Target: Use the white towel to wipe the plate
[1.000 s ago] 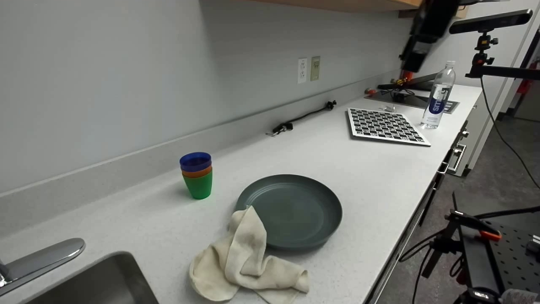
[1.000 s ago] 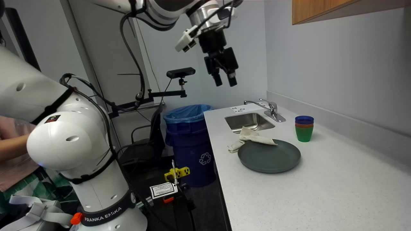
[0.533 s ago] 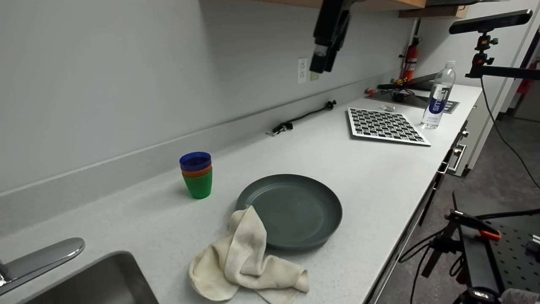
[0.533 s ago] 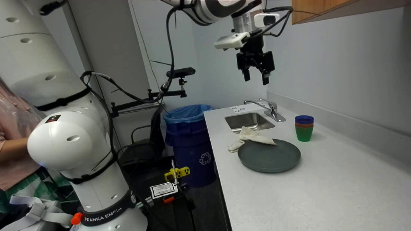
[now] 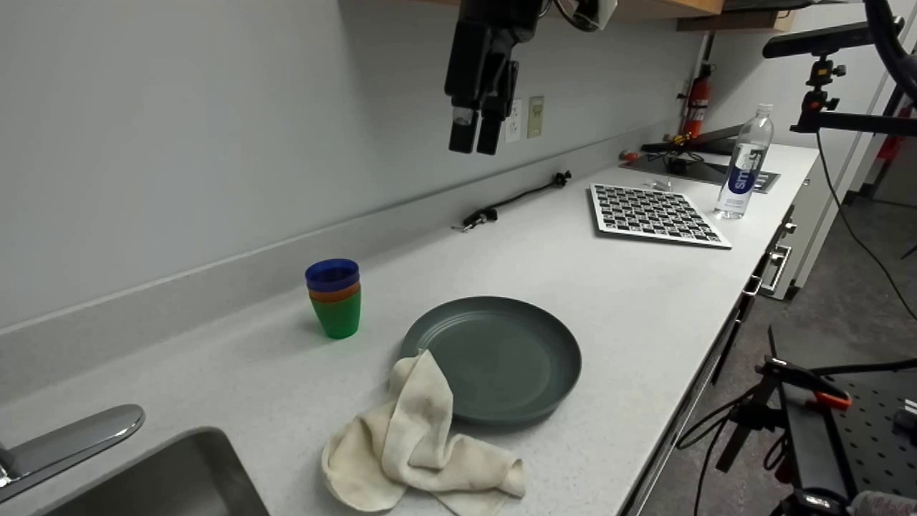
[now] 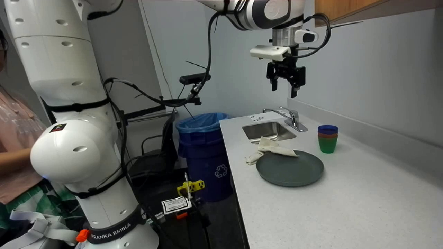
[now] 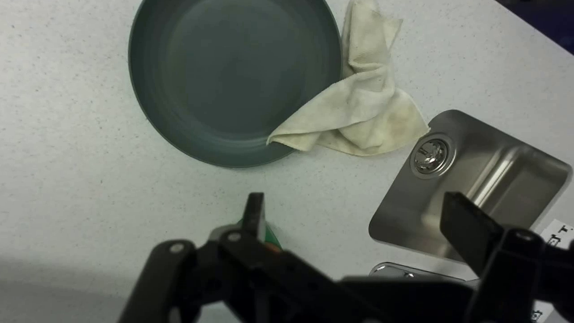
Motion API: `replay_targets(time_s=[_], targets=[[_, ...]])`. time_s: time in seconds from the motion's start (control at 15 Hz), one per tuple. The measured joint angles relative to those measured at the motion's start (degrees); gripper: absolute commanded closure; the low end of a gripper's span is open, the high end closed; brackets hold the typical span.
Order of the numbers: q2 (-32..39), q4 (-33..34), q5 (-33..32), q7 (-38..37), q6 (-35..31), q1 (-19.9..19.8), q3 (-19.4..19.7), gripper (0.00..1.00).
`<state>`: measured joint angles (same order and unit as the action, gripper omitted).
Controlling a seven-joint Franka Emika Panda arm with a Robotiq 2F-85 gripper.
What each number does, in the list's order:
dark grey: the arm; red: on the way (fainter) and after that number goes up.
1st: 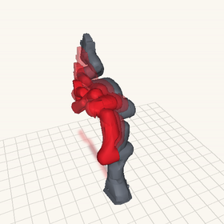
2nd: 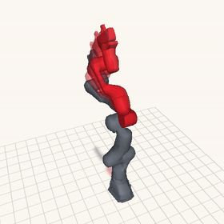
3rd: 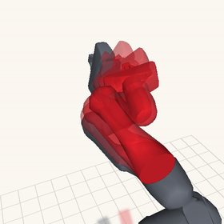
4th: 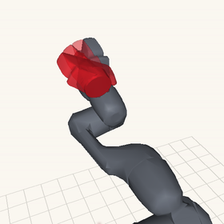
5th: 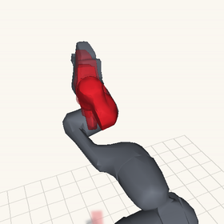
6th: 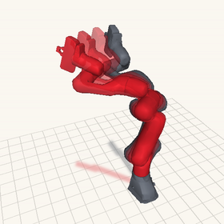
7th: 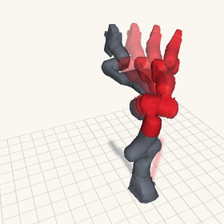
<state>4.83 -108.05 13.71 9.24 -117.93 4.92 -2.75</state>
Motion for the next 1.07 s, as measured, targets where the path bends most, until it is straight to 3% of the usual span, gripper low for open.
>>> replay_targets(time_s=[0.73, 1.07], targets=[[0.23, -0.13, -0.36, -0.21, 0.20, 0.00, -0.16, 0.00], [5.80, 0.63, -0.70, -0.19, 0.45, 0.41, -2.75, 0.00]])
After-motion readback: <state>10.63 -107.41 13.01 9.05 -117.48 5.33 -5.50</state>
